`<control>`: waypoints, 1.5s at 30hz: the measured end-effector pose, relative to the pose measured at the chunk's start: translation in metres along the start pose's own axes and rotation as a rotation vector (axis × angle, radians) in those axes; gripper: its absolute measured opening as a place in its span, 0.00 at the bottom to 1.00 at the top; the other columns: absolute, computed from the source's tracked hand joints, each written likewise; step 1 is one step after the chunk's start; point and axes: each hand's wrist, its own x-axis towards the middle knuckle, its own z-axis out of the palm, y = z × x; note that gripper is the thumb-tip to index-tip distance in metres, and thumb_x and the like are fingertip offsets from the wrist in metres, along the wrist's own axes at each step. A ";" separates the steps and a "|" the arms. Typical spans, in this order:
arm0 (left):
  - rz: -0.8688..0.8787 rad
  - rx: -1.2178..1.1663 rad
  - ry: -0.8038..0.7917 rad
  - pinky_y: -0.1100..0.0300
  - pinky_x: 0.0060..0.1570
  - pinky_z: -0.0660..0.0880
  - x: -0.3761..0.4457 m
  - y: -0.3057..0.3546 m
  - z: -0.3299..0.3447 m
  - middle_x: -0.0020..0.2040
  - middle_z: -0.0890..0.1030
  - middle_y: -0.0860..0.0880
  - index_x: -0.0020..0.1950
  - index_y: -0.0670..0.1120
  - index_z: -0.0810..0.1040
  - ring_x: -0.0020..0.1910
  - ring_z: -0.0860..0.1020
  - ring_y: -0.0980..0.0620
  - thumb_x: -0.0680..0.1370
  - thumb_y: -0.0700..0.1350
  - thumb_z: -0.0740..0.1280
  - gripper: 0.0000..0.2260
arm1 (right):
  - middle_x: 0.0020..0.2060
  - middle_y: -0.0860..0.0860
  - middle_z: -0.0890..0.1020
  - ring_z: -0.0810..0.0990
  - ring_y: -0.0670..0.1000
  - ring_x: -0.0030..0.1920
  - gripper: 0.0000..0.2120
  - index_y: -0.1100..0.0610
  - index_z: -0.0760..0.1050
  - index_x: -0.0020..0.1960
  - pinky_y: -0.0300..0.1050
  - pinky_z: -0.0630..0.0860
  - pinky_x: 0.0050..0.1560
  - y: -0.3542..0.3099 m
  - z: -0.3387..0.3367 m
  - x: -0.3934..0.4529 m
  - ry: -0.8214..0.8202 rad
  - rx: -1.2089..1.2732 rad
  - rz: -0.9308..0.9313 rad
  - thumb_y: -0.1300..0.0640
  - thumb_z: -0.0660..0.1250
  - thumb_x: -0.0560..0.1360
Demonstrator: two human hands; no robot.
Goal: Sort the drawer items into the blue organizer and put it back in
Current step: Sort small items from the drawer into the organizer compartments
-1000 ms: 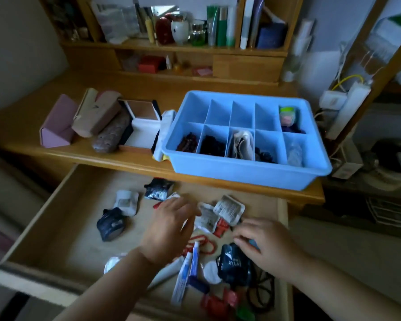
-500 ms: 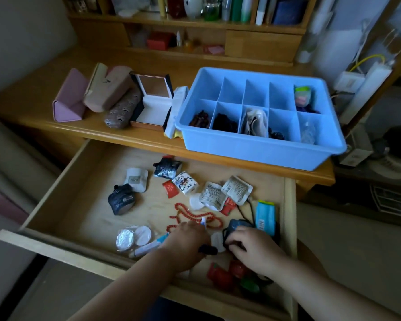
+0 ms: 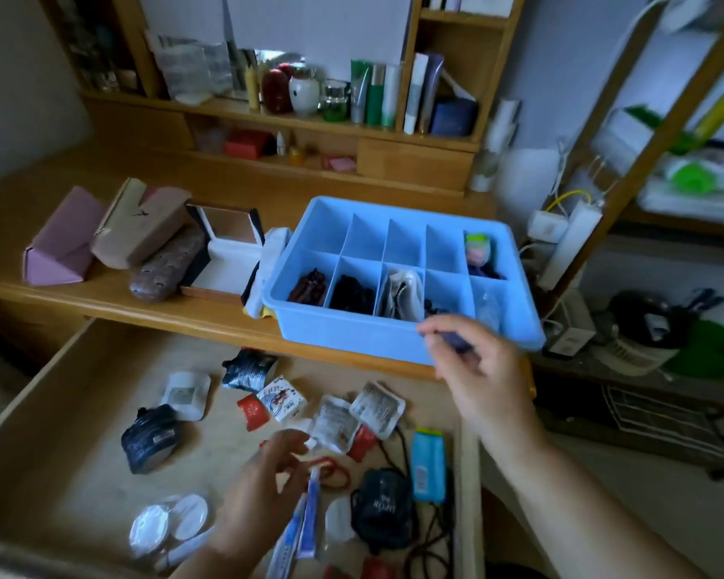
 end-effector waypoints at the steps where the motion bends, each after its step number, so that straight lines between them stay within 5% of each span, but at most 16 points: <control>1: -0.001 0.036 0.023 0.56 0.44 0.79 0.001 -0.002 -0.002 0.47 0.81 0.55 0.51 0.58 0.73 0.43 0.81 0.58 0.74 0.35 0.68 0.17 | 0.35 0.40 0.81 0.77 0.39 0.35 0.10 0.45 0.79 0.45 0.31 0.72 0.37 -0.005 -0.012 0.023 0.093 -0.065 -0.054 0.60 0.65 0.73; 5: 0.012 0.103 0.105 0.62 0.40 0.75 0.006 -0.004 -0.003 0.47 0.79 0.54 0.52 0.56 0.74 0.42 0.78 0.58 0.73 0.35 0.69 0.17 | 0.45 0.46 0.82 0.79 0.43 0.45 0.10 0.50 0.78 0.56 0.36 0.72 0.44 0.003 -0.053 0.110 0.216 -0.417 0.056 0.57 0.60 0.78; 8: -0.024 0.135 0.093 0.68 0.41 0.71 0.008 -0.007 -0.001 0.48 0.79 0.55 0.53 0.53 0.76 0.44 0.78 0.61 0.73 0.37 0.70 0.14 | 0.57 0.54 0.81 0.76 0.58 0.58 0.15 0.48 0.75 0.63 0.49 0.72 0.57 0.031 -0.063 0.150 0.029 -0.929 0.163 0.54 0.57 0.79; 12: -0.013 0.165 0.089 0.74 0.39 0.70 0.008 -0.010 -0.003 0.48 0.79 0.54 0.55 0.50 0.77 0.43 0.77 0.63 0.73 0.37 0.70 0.13 | 0.69 0.52 0.71 0.66 0.58 0.69 0.21 0.43 0.64 0.71 0.56 0.61 0.68 0.054 -0.053 0.167 -0.359 -1.382 0.298 0.43 0.47 0.81; 15: -0.023 0.161 0.106 0.76 0.40 0.70 0.007 -0.011 -0.005 0.48 0.79 0.55 0.55 0.50 0.76 0.44 0.77 0.63 0.75 0.37 0.68 0.12 | 0.71 0.54 0.69 0.65 0.59 0.70 0.27 0.42 0.57 0.74 0.57 0.60 0.68 0.063 -0.050 0.165 -0.411 -1.398 0.321 0.34 0.45 0.78; 17: -0.026 0.166 0.101 0.74 0.42 0.71 0.006 -0.011 -0.005 0.48 0.78 0.55 0.55 0.51 0.75 0.44 0.78 0.60 0.75 0.37 0.68 0.12 | 0.65 0.56 0.74 0.71 0.60 0.64 0.28 0.47 0.62 0.72 0.55 0.66 0.61 0.063 -0.052 0.159 -0.326 -1.416 0.217 0.36 0.50 0.77; 19: -0.033 0.156 0.107 0.69 0.44 0.73 0.006 -0.011 -0.004 0.48 0.79 0.53 0.56 0.49 0.76 0.45 0.78 0.57 0.75 0.36 0.67 0.12 | 0.54 0.57 0.79 0.75 0.61 0.57 0.23 0.53 0.76 0.58 0.51 0.71 0.54 0.061 -0.056 0.151 -0.258 -1.451 0.077 0.39 0.53 0.78; 22: -0.071 0.143 0.110 0.66 0.44 0.74 0.005 -0.010 -0.005 0.49 0.79 0.53 0.56 0.49 0.76 0.46 0.78 0.58 0.76 0.38 0.66 0.11 | 0.46 0.57 0.80 0.78 0.60 0.51 0.26 0.56 0.79 0.38 0.51 0.71 0.52 0.055 -0.058 0.139 -0.395 -1.390 0.058 0.43 0.51 0.80; 30: -0.130 0.099 0.071 0.58 0.42 0.79 0.001 -0.008 -0.021 0.42 0.80 0.53 0.49 0.50 0.78 0.41 0.80 0.55 0.76 0.37 0.65 0.08 | 0.43 0.58 0.83 0.78 0.62 0.48 0.05 0.61 0.81 0.44 0.49 0.72 0.47 0.026 -0.047 0.088 -0.031 -0.877 -0.201 0.62 0.67 0.74; 36: -0.193 0.197 0.022 0.72 0.35 0.73 0.001 -0.027 -0.035 0.44 0.78 0.57 0.50 0.53 0.77 0.41 0.77 0.63 0.77 0.40 0.65 0.08 | 0.41 0.50 0.80 0.75 0.49 0.45 0.07 0.58 0.80 0.41 0.39 0.68 0.51 0.027 0.015 -0.014 -0.251 -0.690 -0.567 0.59 0.65 0.74; 39: -0.232 0.259 -0.036 0.73 0.35 0.71 0.001 -0.037 -0.035 0.45 0.77 0.56 0.51 0.53 0.76 0.44 0.77 0.61 0.77 0.43 0.66 0.06 | 0.45 0.48 0.80 0.78 0.49 0.47 0.05 0.54 0.80 0.48 0.41 0.74 0.52 0.060 0.027 -0.052 -0.417 -0.779 -0.396 0.59 0.68 0.74; 42: -0.206 0.354 -0.087 0.74 0.35 0.69 0.003 -0.038 -0.031 0.48 0.76 0.56 0.52 0.54 0.76 0.45 0.76 0.59 0.75 0.46 0.68 0.07 | 0.68 0.48 0.69 0.72 0.53 0.63 0.25 0.47 0.66 0.70 0.49 0.72 0.60 0.097 0.026 -0.063 -0.697 -1.100 0.051 0.49 0.67 0.74; 45: -0.125 0.356 -0.172 0.74 0.41 0.69 0.003 -0.037 -0.025 0.53 0.74 0.56 0.58 0.54 0.76 0.49 0.75 0.59 0.71 0.50 0.72 0.16 | 0.75 0.49 0.55 0.64 0.58 0.68 0.39 0.45 0.56 0.73 0.51 0.68 0.62 0.114 0.020 -0.061 -0.977 -1.322 0.201 0.46 0.72 0.69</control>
